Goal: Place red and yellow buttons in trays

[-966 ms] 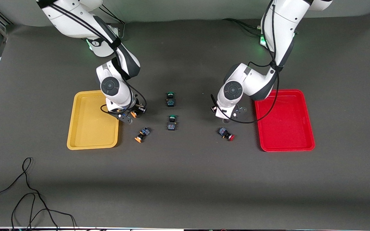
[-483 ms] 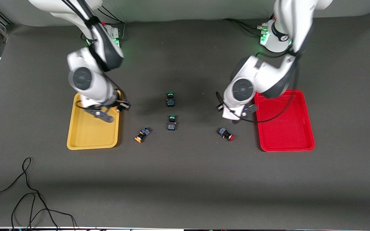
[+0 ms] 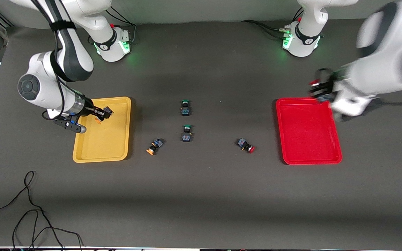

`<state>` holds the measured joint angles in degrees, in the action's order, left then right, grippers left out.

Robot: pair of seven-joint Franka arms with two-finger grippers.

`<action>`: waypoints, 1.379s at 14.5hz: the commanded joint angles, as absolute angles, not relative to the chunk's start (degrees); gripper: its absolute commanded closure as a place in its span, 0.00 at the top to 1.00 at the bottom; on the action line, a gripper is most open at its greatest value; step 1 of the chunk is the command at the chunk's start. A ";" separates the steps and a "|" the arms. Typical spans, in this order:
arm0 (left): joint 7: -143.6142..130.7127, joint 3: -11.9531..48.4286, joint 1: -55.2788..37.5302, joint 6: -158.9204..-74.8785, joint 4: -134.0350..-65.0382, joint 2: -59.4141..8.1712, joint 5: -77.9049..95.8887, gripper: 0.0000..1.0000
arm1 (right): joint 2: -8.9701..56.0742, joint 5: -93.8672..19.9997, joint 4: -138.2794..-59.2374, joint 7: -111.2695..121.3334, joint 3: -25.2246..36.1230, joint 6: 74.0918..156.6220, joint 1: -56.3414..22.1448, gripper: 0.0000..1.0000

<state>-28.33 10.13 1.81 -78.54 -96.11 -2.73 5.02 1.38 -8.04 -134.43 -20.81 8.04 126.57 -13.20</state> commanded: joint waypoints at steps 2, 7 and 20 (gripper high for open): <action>-19.60 10.90 5.70 -89.17 -113.42 4.13 3.78 0.00 | 3.06 -9.23 -143.24 -11.70 12.21 138.92 -13.80 0.17; -19.69 10.90 5.98 -112.46 -126.90 -5.16 3.87 0.00 | 5.01 -9.49 -145.37 -9.40 12.39 143.70 -13.80 0.49; -20.83 10.37 5.45 -100.24 -118.93 -4.17 3.78 0.99 | 16.58 -11.67 -104.03 -39.06 2.22 117.00 -14.33 1.00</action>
